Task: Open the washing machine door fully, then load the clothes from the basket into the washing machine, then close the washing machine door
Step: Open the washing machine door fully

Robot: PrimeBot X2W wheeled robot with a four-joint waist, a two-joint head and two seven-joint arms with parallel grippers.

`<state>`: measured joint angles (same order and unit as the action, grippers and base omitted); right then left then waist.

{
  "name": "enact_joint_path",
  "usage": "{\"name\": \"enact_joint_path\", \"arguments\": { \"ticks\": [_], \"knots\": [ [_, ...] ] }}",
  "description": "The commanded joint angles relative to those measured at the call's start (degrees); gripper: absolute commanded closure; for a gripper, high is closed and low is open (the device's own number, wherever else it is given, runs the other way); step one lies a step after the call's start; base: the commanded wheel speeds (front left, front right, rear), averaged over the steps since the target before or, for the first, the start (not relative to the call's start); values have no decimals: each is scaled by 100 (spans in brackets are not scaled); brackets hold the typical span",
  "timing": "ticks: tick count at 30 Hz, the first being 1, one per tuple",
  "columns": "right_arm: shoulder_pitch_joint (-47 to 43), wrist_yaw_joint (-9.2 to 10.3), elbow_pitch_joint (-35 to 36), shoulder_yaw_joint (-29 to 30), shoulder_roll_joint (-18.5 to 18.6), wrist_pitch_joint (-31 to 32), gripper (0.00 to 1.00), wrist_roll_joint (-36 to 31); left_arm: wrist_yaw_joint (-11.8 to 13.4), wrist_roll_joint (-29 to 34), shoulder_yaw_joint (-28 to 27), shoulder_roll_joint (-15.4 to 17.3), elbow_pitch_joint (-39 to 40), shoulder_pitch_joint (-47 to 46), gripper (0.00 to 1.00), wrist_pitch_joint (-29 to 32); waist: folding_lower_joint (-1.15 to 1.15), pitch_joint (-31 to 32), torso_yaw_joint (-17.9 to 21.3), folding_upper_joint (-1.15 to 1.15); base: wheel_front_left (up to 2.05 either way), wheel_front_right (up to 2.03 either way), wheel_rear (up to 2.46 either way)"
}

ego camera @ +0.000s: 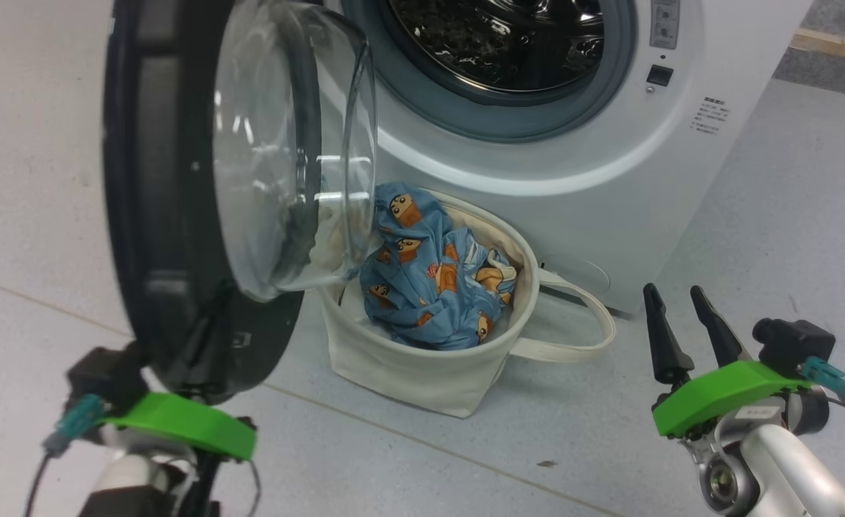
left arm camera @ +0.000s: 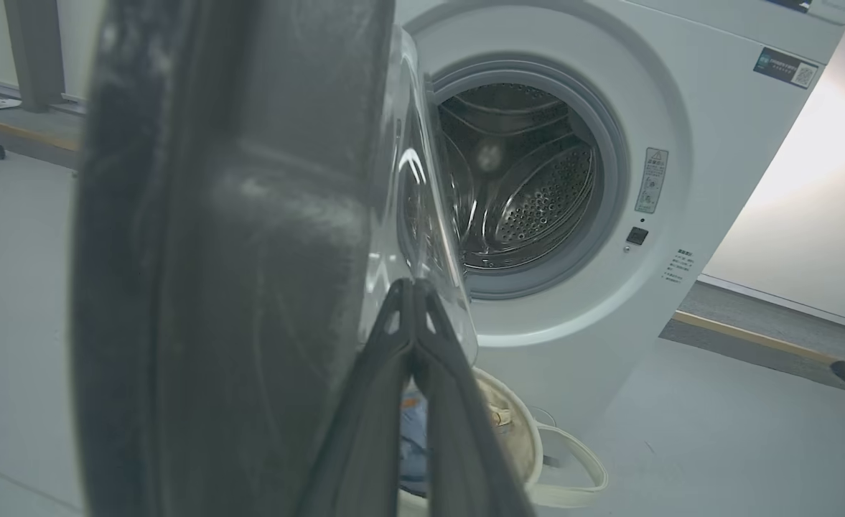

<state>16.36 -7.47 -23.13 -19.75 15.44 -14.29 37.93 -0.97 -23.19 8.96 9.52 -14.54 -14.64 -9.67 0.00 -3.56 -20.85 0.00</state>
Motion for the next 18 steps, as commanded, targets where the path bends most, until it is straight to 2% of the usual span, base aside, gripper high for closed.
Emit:
{"name": "enact_joint_path", "arguments": {
  "ticks": [1, 9, 18],
  "knots": [
    [112, -2, 187, -74, 36, -71, 0, 42, 90, -51, -380, 257, 165, -142, 100, -13, 0, 3, -17, 0, 0, 0, 0],
    [99, -2, 159, -119, 61, -71, 0, 81, 211, -275, -957, 743, -196, -250, 100, -33, 0, 52, -25, 0, 0, 0, 0],
    [92, -2, 146, -134, 123, -71, 0, 95, 62, -496, -1439, 1381, -1071, -541, 100, -127, 0, 79, 128, 0, 0, 0, 0]
  ]
}}
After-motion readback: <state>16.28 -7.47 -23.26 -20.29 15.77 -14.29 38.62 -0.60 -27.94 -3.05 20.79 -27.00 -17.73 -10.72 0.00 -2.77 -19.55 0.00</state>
